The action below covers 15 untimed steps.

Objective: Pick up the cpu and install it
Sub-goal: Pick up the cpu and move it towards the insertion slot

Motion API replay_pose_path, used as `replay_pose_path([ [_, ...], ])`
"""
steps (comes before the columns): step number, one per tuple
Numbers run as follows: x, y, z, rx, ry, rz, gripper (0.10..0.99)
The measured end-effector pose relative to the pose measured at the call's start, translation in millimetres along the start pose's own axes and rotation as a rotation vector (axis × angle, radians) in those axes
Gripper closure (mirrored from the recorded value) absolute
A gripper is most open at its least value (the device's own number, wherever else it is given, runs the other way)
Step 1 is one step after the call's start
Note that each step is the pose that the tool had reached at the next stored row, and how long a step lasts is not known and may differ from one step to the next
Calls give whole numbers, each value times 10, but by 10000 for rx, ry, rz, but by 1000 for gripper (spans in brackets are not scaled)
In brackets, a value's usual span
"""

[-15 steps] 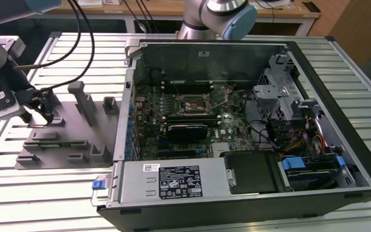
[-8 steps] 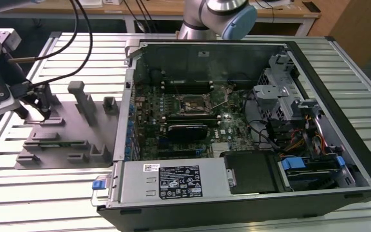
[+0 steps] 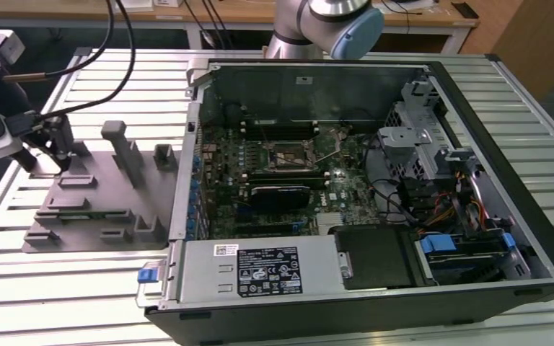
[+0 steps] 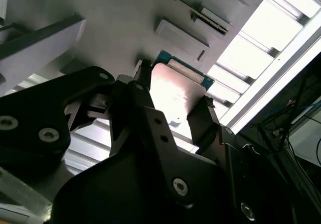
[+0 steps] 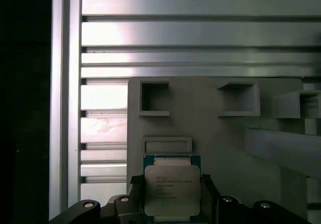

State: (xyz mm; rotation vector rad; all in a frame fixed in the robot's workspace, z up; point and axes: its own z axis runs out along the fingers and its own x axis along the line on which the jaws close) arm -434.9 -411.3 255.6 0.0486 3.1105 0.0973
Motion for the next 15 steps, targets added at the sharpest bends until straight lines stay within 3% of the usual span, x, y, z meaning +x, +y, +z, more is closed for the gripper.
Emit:
replay_pose_path([
  [15, -8, 19, -302, -3, 1, 0, 545],
])
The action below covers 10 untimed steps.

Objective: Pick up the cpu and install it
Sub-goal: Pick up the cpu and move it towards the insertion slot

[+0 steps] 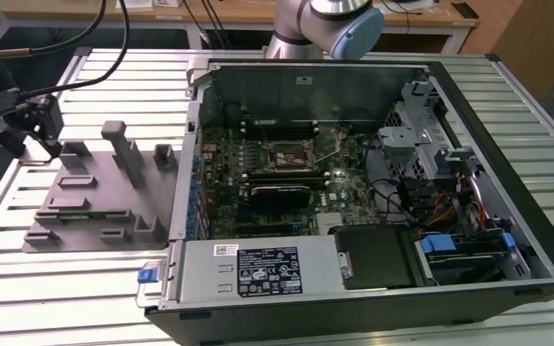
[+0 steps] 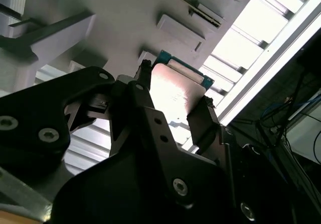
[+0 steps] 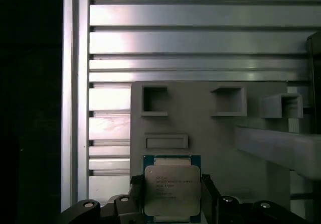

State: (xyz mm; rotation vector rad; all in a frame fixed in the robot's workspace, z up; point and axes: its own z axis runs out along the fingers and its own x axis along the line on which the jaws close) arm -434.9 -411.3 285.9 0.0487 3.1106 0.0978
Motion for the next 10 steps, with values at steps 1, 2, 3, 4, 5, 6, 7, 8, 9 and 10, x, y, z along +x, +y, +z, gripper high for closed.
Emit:
replay_pose_path([
  [1, -1, 1, -18, -1, -1, 0, 545],
  [2, -1, 2, -36, -3, 0, 0, 545],
  [3, -2, 3, -54, -4, 1, 0, 545],
  [4, -2, 5, -72, -6, 0, 1, 545],
  [5, -3, 6, -91, -8, 1, 0, 545],
  [6, -3, 7, -107, -11, 0, 0, 545],
  [7, -3, 8, -124, -13, 1, 1, 545],
  [8, -4, 9, -140, -16, -1, 0, 545],
  [9, -5, 10, -157, -18, 0, 1, 545],
  [10, -5, 11, -174, -20, 1, 0, 545],
])
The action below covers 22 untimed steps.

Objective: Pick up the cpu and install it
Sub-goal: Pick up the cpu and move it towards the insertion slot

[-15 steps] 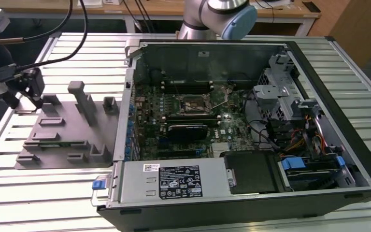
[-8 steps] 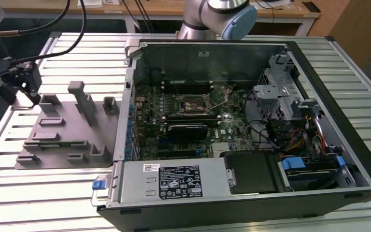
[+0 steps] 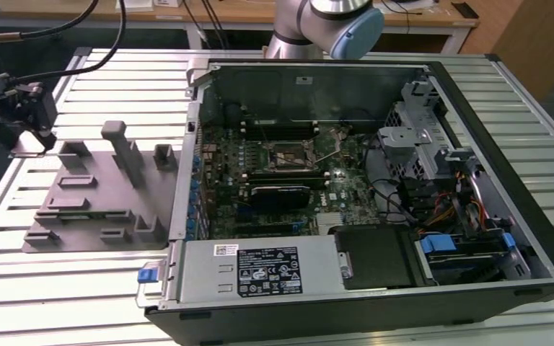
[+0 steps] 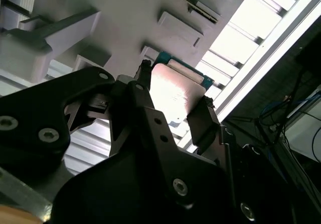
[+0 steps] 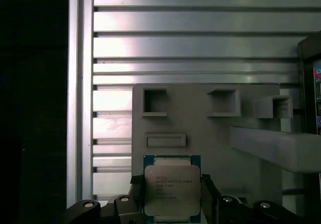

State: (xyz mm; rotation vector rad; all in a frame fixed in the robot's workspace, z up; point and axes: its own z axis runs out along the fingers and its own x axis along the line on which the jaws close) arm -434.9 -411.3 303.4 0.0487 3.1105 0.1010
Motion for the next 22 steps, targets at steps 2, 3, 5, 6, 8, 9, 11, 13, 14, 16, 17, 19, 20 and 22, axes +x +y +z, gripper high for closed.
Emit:
replay_pose_path([
  [2, -1, 2, -36, -6, 0, 0, 545],
  [3, -1, 3, -53, -9, 0, 1, 545],
  [5, -2, 6, -90, -13, -1, 1, 545],
  [6, -3, 7, -109, -15, 0, 1, 545],
  [8, -4, 10, -148, -19, 0, 1, 545],
  [9, -5, 11, -167, -22, 0, 1, 545],
  [11, -5, 14, -207, -25, 0, 1, 545],
  [13, -7, 16, -245, -29, 0, 1, 545],
  [14, -7, 17, -264, -32, 1, 1, 545],
  [16, -8, 20, -299, -37, 1, 1, 545],
  [17, -9, 21, -315, -39, 1, 1, 545],
  [19, -10, 23, -349, -42, 1, 1, 545],
  [20, -10, 24, -367, -44, 1, 2, 545],
  [22, -11, 26, -402, -47, 2, 2, 545],
])
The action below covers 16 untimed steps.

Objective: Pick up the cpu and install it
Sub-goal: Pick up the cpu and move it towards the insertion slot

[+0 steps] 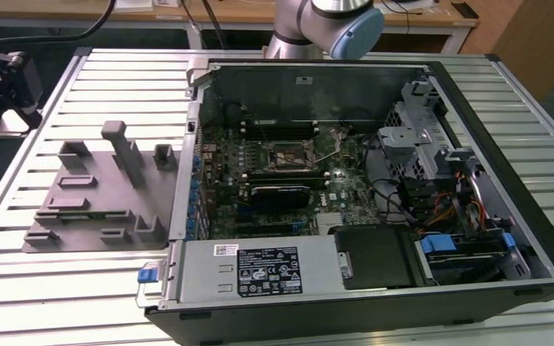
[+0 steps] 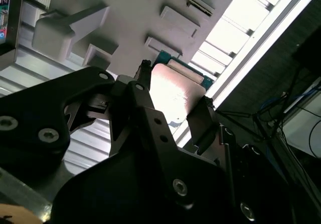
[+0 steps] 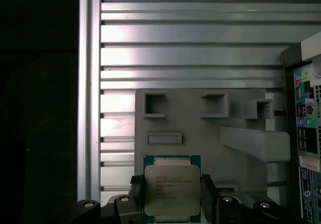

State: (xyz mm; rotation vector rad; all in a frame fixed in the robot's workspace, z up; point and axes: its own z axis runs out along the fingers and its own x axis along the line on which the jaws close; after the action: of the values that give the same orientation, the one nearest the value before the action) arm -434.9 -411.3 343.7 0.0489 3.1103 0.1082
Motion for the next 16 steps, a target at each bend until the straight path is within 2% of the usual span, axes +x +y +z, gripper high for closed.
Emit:
replay_pose_path([
  [16, -7, 18, -259, -33, 1, 1, 545],
])
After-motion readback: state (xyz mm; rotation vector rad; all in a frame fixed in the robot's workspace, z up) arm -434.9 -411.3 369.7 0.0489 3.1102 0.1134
